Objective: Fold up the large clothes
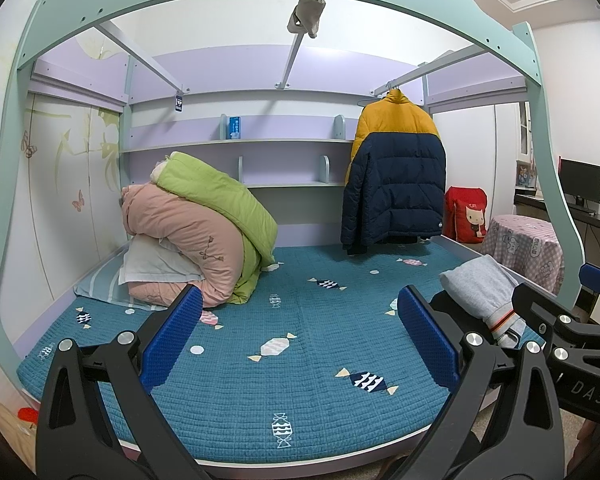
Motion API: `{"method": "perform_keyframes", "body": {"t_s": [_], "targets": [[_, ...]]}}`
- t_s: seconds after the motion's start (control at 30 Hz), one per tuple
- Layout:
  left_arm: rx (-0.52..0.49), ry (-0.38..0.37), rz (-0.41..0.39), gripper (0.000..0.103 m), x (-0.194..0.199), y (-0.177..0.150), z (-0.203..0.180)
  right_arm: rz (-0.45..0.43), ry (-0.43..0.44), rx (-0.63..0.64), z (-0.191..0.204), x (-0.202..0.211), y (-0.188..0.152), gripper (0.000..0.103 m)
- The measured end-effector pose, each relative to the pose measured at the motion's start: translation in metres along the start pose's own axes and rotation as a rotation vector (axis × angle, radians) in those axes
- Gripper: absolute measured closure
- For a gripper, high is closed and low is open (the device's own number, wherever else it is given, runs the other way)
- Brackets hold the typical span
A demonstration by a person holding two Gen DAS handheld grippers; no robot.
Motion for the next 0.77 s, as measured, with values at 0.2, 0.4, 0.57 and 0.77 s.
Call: {"method": "perform_keyframes", "body": {"t_s": [0.2, 0.4, 0.57, 0.77], "targets": [[0.002, 0.0, 0.004, 0.005, -0.001, -0.002, 0.003, 0.003, -0.001, 0.002, 0.0, -0.001, 0.0, 0.008], [0.019, 0.014, 0.015, 0.005, -0.012, -0.008, 0.018, 0.014, 0.006, 0.009, 0.005, -0.014, 0.0, 0.008], [0.058, 0.028, 0.062, 0.005, -0.039, -0.021, 0.045, 0.046, 0.023, 0.035, 0.023, -0.037, -0.003, 0.008], [0.115, 0.087, 0.189, 0.005, -0.088, -0.061, 0.1, 0.142, 0.097, 0.066, 0.069, -0.09, -0.017, 0.008]]}}
Point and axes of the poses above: each gripper's, at about its wrist camera, not at the fingertips, and x roughly against the way its jaws point, z to its left, y to its top, the point moved 6 cm from there along -x, roughly the way its jaws point, and after that the axes turned 2 degrees about -y, right-handed, at the moved point
